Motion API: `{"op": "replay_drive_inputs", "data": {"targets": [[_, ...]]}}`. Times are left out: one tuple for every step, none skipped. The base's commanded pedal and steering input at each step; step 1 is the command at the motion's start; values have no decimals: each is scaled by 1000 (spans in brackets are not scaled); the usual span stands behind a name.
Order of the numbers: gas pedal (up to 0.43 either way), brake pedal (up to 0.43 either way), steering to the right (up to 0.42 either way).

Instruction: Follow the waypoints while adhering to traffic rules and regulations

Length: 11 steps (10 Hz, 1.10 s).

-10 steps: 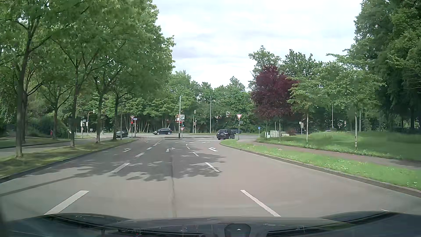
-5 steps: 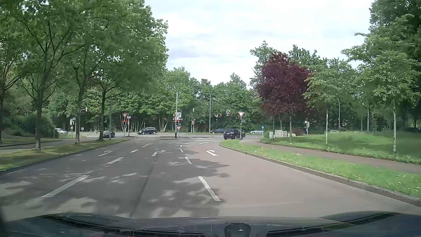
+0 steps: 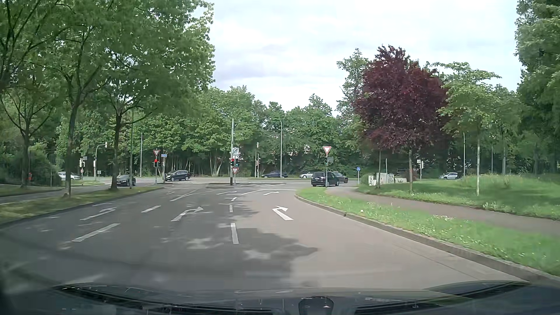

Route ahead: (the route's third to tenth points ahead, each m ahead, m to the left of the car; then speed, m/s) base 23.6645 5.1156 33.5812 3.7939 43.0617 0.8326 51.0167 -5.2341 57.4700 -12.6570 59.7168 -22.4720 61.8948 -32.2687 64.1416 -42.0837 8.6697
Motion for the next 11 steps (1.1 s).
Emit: {"op": "replay_drive_inputs", "data": {"targets": [[98,0,-18],[98,0,-18],[98,0,-19],[98,0,-22],[98,0,-32],[98,0,-39],[79,0,-43],[67,0,-42],[67,0,-42],[67,0,-40],[67,0,-38]]}}
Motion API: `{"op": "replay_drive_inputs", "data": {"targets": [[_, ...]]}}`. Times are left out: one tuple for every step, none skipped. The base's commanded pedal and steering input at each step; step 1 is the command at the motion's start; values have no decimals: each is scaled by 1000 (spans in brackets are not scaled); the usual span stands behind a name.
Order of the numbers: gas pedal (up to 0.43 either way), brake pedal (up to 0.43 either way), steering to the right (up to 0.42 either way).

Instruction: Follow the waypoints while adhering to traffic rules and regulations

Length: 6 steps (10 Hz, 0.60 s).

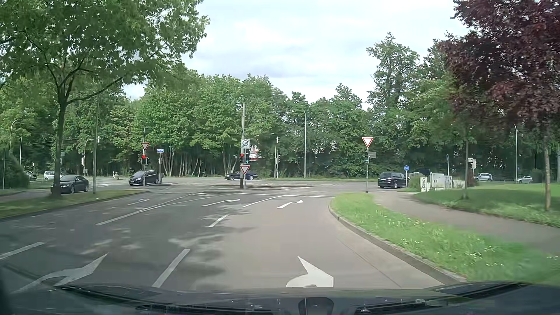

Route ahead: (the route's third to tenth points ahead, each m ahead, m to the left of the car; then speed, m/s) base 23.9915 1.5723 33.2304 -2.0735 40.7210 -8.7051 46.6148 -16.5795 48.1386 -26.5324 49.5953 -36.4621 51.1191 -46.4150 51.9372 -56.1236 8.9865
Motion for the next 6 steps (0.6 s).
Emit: {"op": "replay_drive_inputs", "data": {"targets": [[67,0,-33],[67,0,-25],[47,0,-19],[39,0,-12],[28,0,-7],[28,0,-4]]}}
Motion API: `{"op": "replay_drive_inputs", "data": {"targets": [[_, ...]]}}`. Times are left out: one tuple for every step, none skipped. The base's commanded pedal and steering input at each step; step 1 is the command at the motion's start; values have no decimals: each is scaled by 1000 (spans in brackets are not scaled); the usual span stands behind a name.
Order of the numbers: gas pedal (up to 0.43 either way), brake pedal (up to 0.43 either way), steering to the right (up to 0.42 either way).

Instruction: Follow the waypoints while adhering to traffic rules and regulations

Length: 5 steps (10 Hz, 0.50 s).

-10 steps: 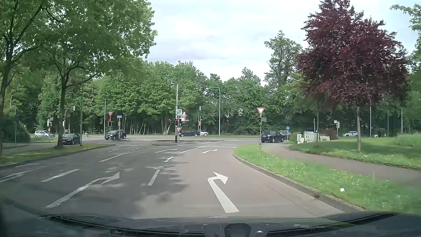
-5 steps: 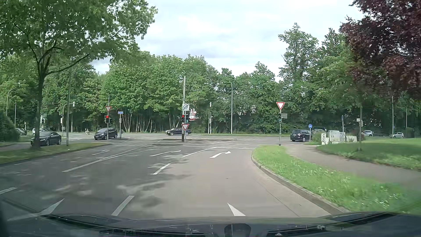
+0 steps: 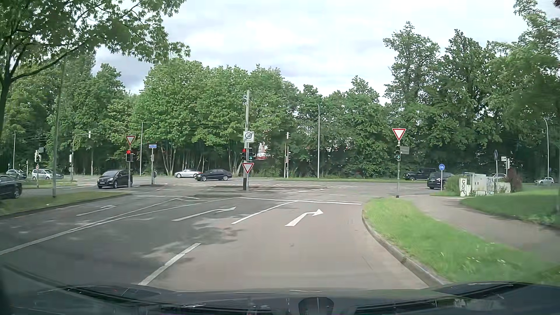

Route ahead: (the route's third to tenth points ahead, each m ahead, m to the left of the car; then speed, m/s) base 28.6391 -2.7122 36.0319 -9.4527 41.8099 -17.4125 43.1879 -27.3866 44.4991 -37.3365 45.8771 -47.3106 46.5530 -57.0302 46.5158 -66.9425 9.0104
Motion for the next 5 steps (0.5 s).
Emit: {"op": "replay_drive_inputs", "data": {"targets": [[28,0,3],[28,0,16],[28,0,30],[28,0,44],[20,0,59]]}}
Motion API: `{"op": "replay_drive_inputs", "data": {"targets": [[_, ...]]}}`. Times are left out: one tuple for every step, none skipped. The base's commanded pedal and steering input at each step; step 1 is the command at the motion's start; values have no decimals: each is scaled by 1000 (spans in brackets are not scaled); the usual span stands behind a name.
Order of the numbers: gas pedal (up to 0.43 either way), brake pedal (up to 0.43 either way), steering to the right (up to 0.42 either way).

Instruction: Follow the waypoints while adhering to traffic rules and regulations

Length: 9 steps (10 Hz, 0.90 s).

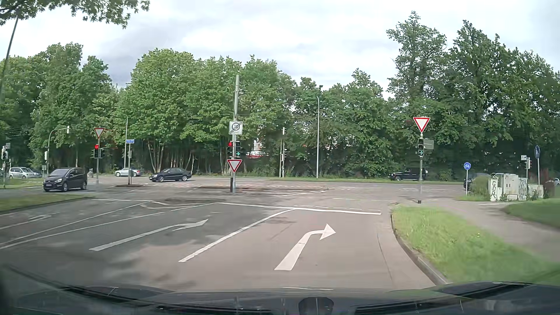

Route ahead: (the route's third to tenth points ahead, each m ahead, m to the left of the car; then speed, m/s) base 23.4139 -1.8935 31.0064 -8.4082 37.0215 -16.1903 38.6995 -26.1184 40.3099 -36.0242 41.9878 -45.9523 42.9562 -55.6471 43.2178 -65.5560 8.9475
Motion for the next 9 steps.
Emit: {"op": "replay_drive_inputs", "data": {"targets": [[8,0,71],[8,0,78],[8,0,85],[0,0,89],[0,0,91],[0,0,96],[0,0,102],[0,0,108],[0,0,113]]}}
